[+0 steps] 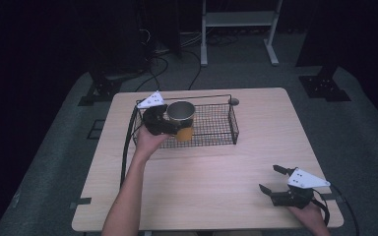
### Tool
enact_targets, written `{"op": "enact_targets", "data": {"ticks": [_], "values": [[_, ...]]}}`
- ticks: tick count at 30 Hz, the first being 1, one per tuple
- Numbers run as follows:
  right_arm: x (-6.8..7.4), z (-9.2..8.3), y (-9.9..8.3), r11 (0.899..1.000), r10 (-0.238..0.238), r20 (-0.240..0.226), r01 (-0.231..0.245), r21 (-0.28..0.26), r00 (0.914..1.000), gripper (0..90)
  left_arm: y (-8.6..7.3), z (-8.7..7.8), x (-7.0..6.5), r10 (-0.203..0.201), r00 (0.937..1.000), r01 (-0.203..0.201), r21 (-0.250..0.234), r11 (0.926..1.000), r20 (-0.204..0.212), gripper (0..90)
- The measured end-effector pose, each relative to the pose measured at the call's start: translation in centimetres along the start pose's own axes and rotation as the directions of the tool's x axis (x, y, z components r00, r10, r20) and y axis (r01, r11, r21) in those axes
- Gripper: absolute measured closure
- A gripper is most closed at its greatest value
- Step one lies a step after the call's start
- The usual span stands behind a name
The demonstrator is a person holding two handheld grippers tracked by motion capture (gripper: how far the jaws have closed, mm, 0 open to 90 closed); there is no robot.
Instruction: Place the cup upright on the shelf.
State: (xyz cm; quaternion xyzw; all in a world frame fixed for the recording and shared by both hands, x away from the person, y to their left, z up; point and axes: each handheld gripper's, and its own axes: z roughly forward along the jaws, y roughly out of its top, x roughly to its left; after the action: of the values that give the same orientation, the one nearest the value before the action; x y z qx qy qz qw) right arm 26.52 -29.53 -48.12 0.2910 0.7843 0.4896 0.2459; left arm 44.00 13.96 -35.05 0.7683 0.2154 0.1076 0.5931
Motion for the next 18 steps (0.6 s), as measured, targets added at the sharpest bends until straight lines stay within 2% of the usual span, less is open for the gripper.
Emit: {"op": "enact_targets", "data": {"ticks": [6, 9, 16, 18], "values": [[0.0, 0.0, 0.0, 1.000, 0.004, 0.001, -0.004, 0.000, 1.0000, 13.8, 0.7, 0.4, 0.8, 0.001, 0.9999, -0.001, -0.001, 1.0000, -0.012, 12.0], [-0.1, 0.0, 0.0, 1.000, 0.005, 0.001, -0.005, 0.001, 1.0000, 13.8, 0.9, 0.5, 1.4, -0.014, 0.9999, 0.014, -0.006, 0.9999, -0.009, 11.9], [-0.1, 0.0, 0.0, 1.000, 0.007, 0.003, -0.007, 0.002, 1.0000, 13.8, 1.1, 0.8, 2.4, -0.025, 0.9991, 0.024, -0.005, 0.9997, -0.033, 11.5], [-0.1, 0.0, 0.0, 1.000, 0.008, 0.003, -0.008, 0.002, 1.0000, 13.8, 1.2, 1.1, 2.9, -0.032, 0.9990, 0.033, 0.009, 0.9994, -0.031, 11.1]]}}
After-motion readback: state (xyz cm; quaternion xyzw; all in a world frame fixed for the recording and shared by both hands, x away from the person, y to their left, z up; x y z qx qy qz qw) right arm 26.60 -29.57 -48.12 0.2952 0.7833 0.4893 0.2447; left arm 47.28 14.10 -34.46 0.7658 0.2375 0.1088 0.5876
